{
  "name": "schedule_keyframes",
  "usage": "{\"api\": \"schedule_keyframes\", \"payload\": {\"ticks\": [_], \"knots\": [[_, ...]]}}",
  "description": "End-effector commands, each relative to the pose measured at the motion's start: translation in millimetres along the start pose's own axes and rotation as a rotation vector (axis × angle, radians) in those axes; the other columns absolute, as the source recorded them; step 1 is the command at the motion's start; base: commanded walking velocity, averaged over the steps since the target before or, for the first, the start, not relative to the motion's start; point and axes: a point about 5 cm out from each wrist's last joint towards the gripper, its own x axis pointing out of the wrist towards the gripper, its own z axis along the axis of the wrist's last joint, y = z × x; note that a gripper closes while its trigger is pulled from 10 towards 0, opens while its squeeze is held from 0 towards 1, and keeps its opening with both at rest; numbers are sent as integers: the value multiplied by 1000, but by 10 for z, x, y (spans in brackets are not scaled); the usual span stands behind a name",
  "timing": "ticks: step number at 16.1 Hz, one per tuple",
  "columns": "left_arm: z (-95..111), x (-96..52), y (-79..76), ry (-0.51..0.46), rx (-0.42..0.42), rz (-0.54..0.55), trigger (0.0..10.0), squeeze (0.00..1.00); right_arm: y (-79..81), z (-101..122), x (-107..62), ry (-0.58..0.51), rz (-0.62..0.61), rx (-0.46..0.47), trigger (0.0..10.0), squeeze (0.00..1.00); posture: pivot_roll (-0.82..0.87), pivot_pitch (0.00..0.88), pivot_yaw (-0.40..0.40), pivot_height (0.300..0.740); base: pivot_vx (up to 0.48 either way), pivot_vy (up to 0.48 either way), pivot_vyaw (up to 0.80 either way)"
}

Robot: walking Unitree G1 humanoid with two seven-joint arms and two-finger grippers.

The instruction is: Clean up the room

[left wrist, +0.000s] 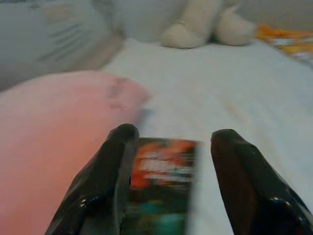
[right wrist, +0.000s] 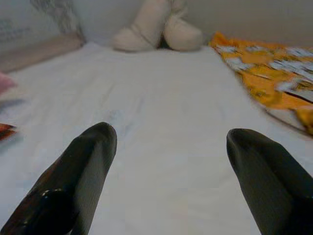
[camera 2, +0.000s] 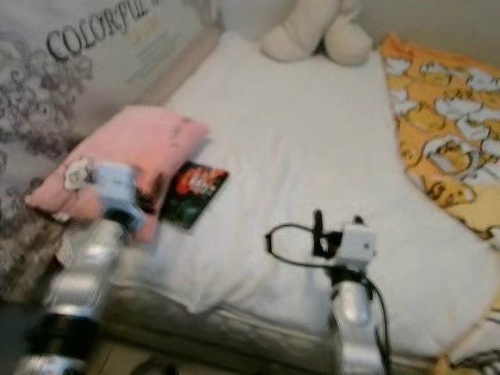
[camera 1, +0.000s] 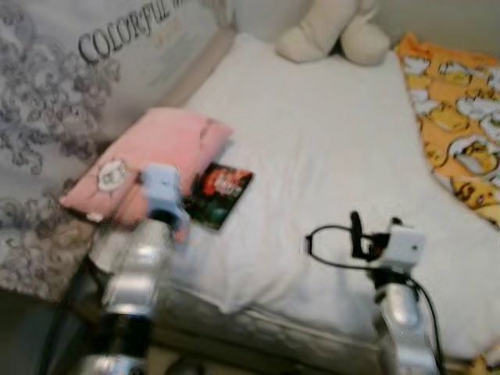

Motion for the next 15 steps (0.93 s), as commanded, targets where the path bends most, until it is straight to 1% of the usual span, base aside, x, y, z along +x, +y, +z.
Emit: {"api": "schedule_keyframes", "payload": {"ticks": [1,3,4,5,8,9,10,11,12,13,15], "knots": [[-30,-15,47,-5,31,-2,10000,0,7,-9,18,28,-13,15,10000,0,17,0,20,740,0,-480,-731],[-70,-11,19,8,56,-26,10000,0,53,-86,-21,63,4,35,10000,0,15,0,23,740,0,-480,-728],[-74,11,18,8,76,-18,10000,0,74,-102,-46,67,16,32,10000,0,14,0,28,740,0,-259,-731],[-86,27,22,16,81,-14,10000,0,78,-108,-55,71,17,31,10000,0,13,0,29,740,0,0,-725],[-143,77,23,46,130,-20,10000,0,65,-163,-114,101,19,16,10000,0,8,0,35,740,0,0,-731],[-167,88,59,59,113,-8,10000,0,73,-152,-116,97,28,7,10000,0,6,0,34,740,0,0,-731],[-216,90,114,81,70,15,10000,0,33,-131,-126,90,22,22,10000,0,2,0,27,740,0,0,-731],[-222,91,109,83,68,18,10000,0,4,-124,-125,88,17,30,10000,0,-1,0,24,740,0,0,-731],[-248,63,139,82,38,20,10000,1000,-30,-118,-135,89,10,50,10000,0,-4,0,21,740,0,0,-731],[-281,40,137,78,55,28,10000,1000,-99,-116,-144,86,2,46,10000,1000,-12,0,25,740,0,0,-731],[-282,57,83,81,61,31,10000,1000,-140,-74,-119,69,-6,40,10000,1000,-22,0,28,740,0,0,-738]]}}
